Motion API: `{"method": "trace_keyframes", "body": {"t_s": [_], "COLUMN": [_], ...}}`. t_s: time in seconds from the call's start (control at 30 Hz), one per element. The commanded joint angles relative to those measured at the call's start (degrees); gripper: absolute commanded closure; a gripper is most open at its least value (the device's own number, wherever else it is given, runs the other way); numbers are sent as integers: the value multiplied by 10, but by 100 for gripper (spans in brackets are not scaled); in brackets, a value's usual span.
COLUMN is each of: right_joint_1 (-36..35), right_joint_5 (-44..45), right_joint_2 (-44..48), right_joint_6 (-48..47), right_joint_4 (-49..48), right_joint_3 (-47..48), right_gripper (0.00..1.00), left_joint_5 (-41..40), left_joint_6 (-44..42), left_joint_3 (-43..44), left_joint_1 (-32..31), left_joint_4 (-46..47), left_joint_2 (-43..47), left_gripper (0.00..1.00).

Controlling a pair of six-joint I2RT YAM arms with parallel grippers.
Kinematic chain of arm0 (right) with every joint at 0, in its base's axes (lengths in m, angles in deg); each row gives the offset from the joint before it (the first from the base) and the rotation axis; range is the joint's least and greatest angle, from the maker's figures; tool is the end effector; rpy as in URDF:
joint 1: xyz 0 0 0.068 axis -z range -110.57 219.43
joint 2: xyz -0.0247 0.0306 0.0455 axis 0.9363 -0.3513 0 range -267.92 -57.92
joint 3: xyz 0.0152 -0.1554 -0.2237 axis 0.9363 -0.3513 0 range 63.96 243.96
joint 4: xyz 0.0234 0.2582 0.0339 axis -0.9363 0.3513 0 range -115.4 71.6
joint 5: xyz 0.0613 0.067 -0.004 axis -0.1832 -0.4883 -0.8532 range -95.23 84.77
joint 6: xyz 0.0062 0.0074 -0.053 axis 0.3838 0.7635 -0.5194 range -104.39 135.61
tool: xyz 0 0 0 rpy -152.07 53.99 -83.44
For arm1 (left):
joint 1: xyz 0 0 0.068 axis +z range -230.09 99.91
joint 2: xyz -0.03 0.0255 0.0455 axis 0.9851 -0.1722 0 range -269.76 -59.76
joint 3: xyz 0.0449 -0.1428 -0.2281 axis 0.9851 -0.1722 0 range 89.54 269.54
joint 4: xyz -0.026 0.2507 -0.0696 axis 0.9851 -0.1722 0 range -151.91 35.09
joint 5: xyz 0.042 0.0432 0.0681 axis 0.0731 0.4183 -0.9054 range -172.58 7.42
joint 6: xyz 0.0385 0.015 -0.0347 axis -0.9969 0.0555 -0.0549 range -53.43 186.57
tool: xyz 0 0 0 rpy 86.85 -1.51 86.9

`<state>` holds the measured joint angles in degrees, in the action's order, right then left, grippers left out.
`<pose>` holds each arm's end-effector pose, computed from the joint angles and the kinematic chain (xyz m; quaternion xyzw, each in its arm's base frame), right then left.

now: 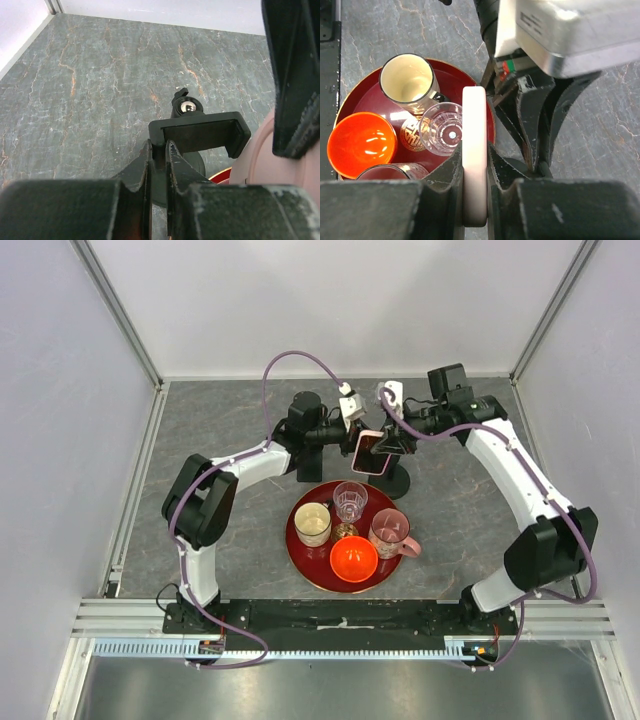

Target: Place the phone on the phone stand

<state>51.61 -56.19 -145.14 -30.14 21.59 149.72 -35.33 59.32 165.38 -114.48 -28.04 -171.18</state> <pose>0.2938 0.1235 0.3589 -0.5744 0.6370 0.3131 0.4078 0.3546 -0.2745 0.2507 0.4911 0.5570 -0.4356 0.5088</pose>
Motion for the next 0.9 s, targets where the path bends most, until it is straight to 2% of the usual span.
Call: {"method": "trace_keyframes", "body": {"t_s": [0.0, 0.23, 0.43, 0.87], "right_joint_1": [36, 51, 49, 66], "right_joint_5": [-114, -134, -161, -141], "right_joint_2": [-24, -48, -80, -90], "right_joint_6": [-99, -142, -155, -145], "right_joint_4": [14, 18, 21, 34], "right_joint_3": [55, 37, 61, 82], "right_gripper": [100, 100, 100, 100], "left_joint_5": [61, 65, 73, 58], "left_joint_6": [-27, -29, -27, -28], "left_joint_3": [20, 27, 34, 35], "left_joint_1": [3, 3, 3, 4], "left_joint_4": [-19, -24, -31, -37], "left_joint_2": [-8, -15, -21, -22], "left_gripper": [98, 98, 98, 98]}}
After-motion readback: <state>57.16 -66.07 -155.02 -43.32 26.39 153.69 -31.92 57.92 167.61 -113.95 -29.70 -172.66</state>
